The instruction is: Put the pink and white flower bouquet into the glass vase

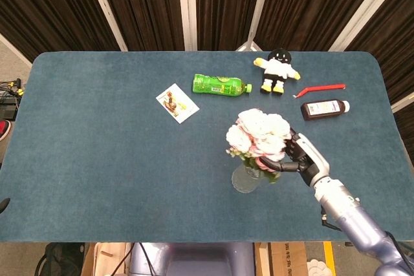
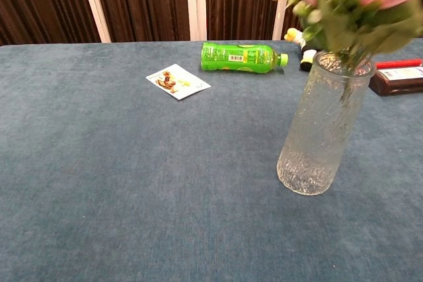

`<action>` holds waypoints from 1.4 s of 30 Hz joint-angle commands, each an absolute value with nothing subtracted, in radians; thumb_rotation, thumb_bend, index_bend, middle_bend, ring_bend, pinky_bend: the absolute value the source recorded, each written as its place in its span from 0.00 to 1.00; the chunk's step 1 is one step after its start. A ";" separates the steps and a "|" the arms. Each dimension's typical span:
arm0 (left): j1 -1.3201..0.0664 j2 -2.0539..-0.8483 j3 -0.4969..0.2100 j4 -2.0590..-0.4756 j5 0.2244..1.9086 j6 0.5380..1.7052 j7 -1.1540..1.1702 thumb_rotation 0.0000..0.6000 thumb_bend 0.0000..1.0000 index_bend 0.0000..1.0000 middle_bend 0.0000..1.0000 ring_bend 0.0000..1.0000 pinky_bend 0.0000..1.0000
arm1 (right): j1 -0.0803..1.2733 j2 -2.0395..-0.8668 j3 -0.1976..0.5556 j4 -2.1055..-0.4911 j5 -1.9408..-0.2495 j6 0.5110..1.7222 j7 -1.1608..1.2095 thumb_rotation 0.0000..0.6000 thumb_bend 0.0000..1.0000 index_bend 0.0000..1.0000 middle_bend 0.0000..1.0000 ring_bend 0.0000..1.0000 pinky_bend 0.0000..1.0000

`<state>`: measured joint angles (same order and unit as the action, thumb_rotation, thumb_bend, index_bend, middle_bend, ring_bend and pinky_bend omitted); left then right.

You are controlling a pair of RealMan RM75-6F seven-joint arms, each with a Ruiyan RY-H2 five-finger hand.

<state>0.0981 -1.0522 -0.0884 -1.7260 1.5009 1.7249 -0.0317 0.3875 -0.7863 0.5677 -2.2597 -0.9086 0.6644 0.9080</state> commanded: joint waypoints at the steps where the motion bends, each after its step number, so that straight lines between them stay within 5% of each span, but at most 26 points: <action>1: 0.099 -1.051 -0.089 -1.726 1.500 1.726 -0.033 1.00 0.17 0.16 0.00 0.00 0.00 | 0.337 -0.739 0.564 -2.253 -0.979 0.638 0.936 1.00 0.20 0.04 0.08 0.00 0.00; 11: 0.099 -1.053 -0.087 -1.727 1.504 1.725 -0.029 1.00 0.17 0.16 0.00 0.00 0.00 | 0.141 -0.602 0.544 -2.262 -1.319 0.680 1.095 1.00 0.16 0.02 0.06 0.00 0.00; 16: 0.099 -1.052 -0.087 -1.729 1.502 1.724 -0.030 1.00 0.17 0.16 0.00 0.00 0.00 | 0.029 -0.563 0.500 -2.166 -1.426 0.884 1.069 1.00 0.16 0.02 0.06 0.01 0.00; 23: 0.098 -1.050 -0.089 -1.729 1.499 1.724 -0.037 1.00 0.17 0.16 0.00 0.00 0.00 | 0.006 -0.812 0.432 -1.949 -1.283 1.251 0.571 1.00 0.16 0.06 0.10 0.06 0.01; 32: 0.097 -1.050 -0.090 -1.730 1.496 1.721 -0.037 1.00 0.17 0.16 0.00 0.00 0.00 | 0.018 -0.938 0.262 -1.696 -1.495 1.317 0.392 1.00 0.16 0.15 0.10 0.06 0.01; 42: 0.095 -1.045 -0.090 -1.729 1.492 1.713 -0.041 1.00 0.18 0.16 0.00 0.00 0.00 | 0.026 -1.011 0.116 -1.601 -1.693 1.349 0.133 1.00 0.16 0.15 0.10 0.06 0.01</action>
